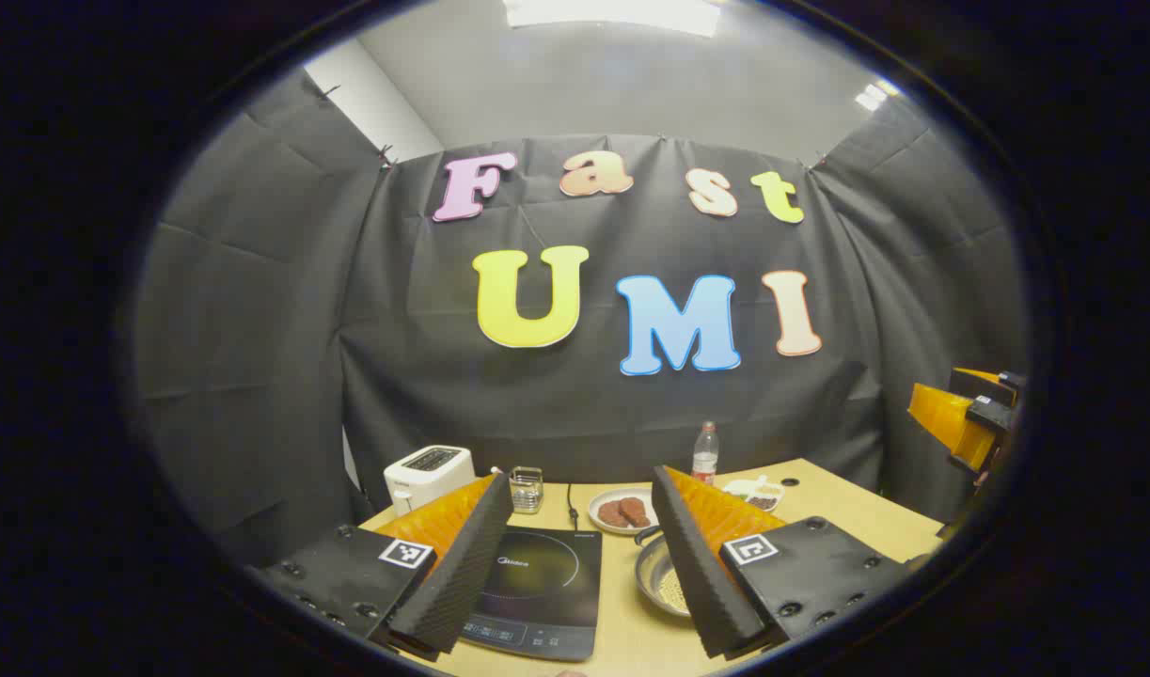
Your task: First push the handle of the pot to place it horizontally, then grasp the pot with both hands and set it on the induction cooktop.
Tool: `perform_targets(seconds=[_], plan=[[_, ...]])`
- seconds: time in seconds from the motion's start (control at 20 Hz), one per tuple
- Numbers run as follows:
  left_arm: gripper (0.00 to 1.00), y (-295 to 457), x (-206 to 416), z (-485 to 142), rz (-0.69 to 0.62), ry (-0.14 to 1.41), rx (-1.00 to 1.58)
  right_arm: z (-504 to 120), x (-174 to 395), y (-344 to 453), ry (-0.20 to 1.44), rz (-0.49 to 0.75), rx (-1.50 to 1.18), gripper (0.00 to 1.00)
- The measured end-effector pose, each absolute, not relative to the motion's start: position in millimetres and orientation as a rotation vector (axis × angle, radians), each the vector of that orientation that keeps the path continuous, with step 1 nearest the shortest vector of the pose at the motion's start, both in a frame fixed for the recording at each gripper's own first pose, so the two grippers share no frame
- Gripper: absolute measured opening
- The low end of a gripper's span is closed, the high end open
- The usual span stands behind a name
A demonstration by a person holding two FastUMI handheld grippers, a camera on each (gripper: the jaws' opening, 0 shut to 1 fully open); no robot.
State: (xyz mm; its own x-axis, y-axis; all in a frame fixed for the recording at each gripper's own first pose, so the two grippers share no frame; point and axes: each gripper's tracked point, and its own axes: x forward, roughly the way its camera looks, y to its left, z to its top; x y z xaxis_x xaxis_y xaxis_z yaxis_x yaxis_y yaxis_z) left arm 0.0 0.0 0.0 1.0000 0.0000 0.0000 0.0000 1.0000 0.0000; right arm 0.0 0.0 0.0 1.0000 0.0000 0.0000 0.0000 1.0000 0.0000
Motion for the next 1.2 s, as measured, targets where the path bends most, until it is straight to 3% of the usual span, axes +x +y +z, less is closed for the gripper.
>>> perform_targets(seconds=[1.05,1.2], plan=[[0.94,24.9,-19.2,13.1,0.042,-0.050,0.021,-1.7,0.7,19.8,0.023,0.036,0.019,0.98],[0.97,27.4,-22.1,13.7,0.046,-0.056,0.027,-3.1,0.4,25.3,0.037,0.055,0.023,0.98]])
